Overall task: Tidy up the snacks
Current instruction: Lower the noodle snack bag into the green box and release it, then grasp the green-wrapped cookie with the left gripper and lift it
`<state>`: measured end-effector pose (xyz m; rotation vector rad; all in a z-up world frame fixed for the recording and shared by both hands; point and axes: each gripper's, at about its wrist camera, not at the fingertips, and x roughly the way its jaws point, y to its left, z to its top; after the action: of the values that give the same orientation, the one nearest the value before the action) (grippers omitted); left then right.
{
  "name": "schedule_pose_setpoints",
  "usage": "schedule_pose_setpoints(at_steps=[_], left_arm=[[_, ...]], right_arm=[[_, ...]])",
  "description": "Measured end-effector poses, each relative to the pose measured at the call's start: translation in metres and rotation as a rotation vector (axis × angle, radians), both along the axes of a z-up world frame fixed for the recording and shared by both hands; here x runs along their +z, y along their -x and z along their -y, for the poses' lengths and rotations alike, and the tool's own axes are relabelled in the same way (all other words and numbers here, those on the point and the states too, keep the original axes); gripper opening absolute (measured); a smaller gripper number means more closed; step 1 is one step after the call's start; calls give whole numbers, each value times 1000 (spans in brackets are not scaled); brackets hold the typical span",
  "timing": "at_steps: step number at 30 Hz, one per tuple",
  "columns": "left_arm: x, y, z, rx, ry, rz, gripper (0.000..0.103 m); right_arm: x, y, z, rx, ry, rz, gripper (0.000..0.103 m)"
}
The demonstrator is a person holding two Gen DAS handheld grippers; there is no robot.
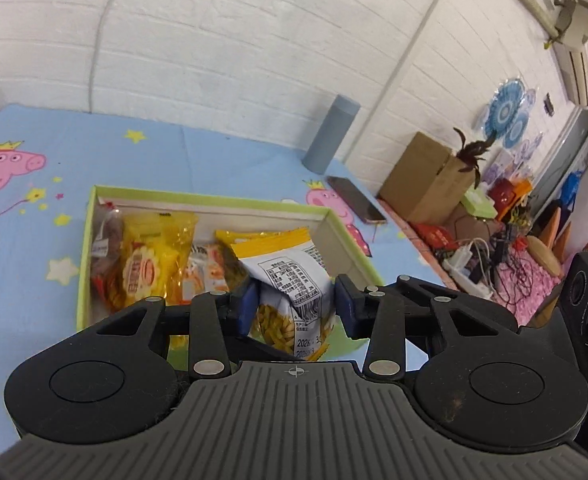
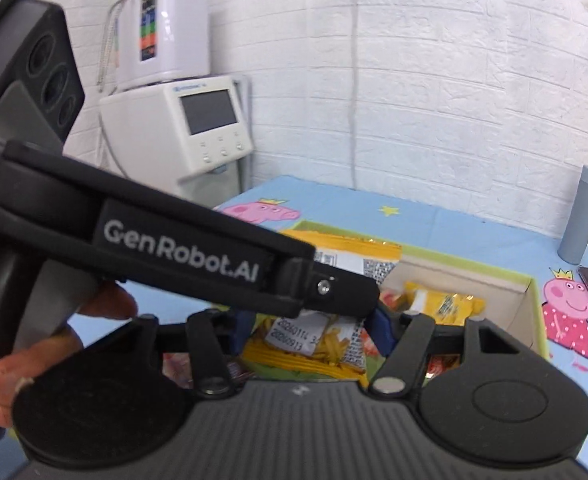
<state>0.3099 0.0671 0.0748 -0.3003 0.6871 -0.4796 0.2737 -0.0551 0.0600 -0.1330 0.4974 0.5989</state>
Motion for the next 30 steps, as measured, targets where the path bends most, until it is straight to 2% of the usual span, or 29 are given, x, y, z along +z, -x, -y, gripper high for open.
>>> schedule_pose_setpoints(at_steps=[3,6,10,13,15,20,23,26,28,30], left_arm=[[-11,-35,7,4,-31,-25,24],[-25,-56,12,24,-84,-37,24],[-29,-59,4,53,-76,-16,45],[-19,-41,-3,46,-52,14,50],[-11,-22,-4,37,-48,34,56],[-9,37,4,-34,-68,47,60],[-26,76,9,-77,-91,7,61],[-53,114,12,-119,-107,-68,62],[-71,135,9,-104,-100,-119,60],[-81,147,1,-77,-55,-158,59]], right_arm=[[-8,-35,5,-11,0,-32,68],[-20,-56,7,-24,6,-55,76],[-24,-61,18,-63,9,-40,85],[-14,-40,40,-90,-15,9,94],[-9,-16,54,-105,-29,38,93],[-19,52,79,-104,-81,-7,93],[-40,96,83,-90,-122,-80,93],[-63,136,77,-59,-142,-161,93],[-74,149,66,-40,-126,-194,93],[-77,152,58,-7,-91,-182,93]])
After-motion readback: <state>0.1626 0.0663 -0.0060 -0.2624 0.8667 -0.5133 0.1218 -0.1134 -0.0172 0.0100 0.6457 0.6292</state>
